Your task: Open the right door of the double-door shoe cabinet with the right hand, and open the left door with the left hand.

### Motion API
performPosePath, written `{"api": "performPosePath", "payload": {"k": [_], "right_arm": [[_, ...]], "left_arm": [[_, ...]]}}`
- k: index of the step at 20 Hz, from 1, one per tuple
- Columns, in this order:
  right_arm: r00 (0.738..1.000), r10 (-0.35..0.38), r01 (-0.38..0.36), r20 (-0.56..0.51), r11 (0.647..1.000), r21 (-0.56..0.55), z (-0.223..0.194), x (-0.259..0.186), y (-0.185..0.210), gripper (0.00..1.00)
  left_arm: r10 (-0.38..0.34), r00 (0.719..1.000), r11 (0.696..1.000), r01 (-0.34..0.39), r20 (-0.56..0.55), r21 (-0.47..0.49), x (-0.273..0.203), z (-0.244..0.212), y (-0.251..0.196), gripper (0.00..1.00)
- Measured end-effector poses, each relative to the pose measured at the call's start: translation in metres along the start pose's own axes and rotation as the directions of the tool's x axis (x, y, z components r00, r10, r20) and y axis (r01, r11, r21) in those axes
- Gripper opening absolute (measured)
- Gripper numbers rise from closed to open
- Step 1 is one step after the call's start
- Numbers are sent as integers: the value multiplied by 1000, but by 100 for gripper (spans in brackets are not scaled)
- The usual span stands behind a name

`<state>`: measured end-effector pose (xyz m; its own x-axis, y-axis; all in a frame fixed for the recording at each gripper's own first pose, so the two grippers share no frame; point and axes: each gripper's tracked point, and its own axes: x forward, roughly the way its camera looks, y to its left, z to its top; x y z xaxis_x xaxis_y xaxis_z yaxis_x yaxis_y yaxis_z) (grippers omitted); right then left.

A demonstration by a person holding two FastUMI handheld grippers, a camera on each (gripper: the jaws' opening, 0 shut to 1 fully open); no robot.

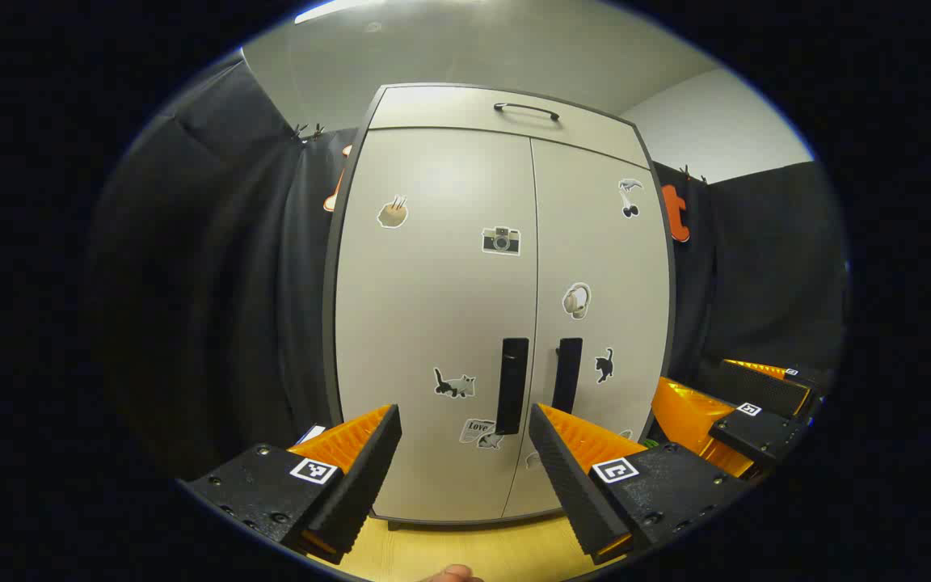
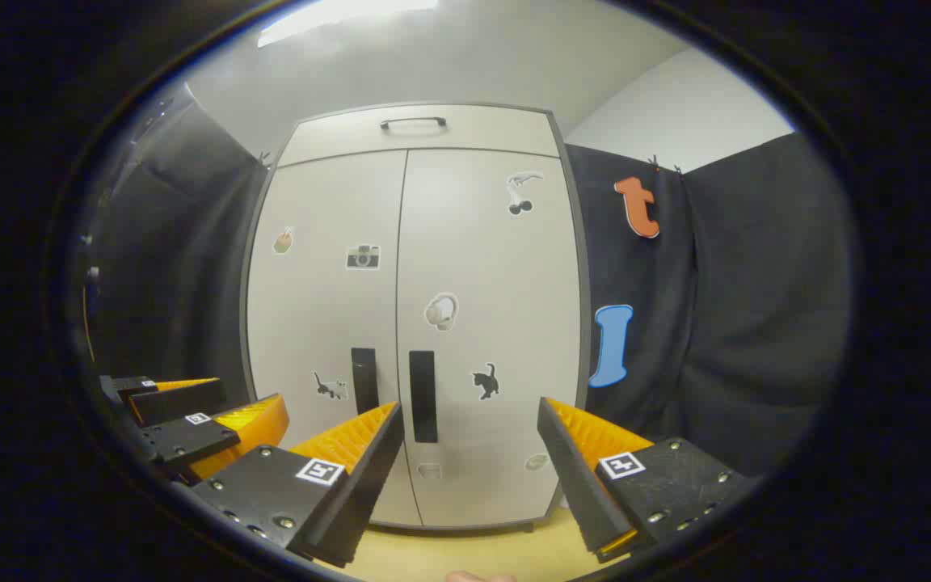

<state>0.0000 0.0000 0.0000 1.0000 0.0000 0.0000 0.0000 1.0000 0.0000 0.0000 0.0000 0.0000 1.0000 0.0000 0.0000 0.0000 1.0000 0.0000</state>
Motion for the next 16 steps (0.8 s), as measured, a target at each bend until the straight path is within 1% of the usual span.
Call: {"api": "performPosePath", "payload": {"k": [2, 3, 4, 8, 11, 12, 13, 16], "right_arm": [[1000, -6, 6, 5, 1000, -4, 2, 2, -3, 99], [1000, -8, 8, 5, 1000, -11, 2, 4, -4, 94], [1000, -7, 7, 2, 1000, -16, 1, 5, -4, 99], [1000, 4, -4, 4, 1000, -10, 0, 9, -2, 99], [1000, 13, -13, 9, 1000, -17, -1, 12, 2, 99], [1000, 17, -17, 8, 1000, -14, -2, 14, 5, 94], [1000, 19, -19, 9, 1000, -10, -2, 16, 6, 99], [1000, 25, -25, 8, 1000, -12, -5, 24, 12, 98]], "left_arm": [[8, 1000, 1000, -8, 9, 7, 1, 3, 0, 99], [12, 1000, 1000, -12, 11, 8, 2, 3, 0, 99], [17, 1000, 1000, -17, 11, 9, 2, 3, 0, 99], [43, 999, 999, -43, 7, 14, 4, 2, 8, 99], [56, 998, 998, -56, 4, 1, 4, 1, 15, 99], [59, 998, 998, -59, 4, 0, 5, 0, 17, 99], [62, 998, 998, -62, 6, 3, 5, 1, 19, 99], [70, 997, 997, -70, 18, 7, 8, 3, 23, 99]]}}
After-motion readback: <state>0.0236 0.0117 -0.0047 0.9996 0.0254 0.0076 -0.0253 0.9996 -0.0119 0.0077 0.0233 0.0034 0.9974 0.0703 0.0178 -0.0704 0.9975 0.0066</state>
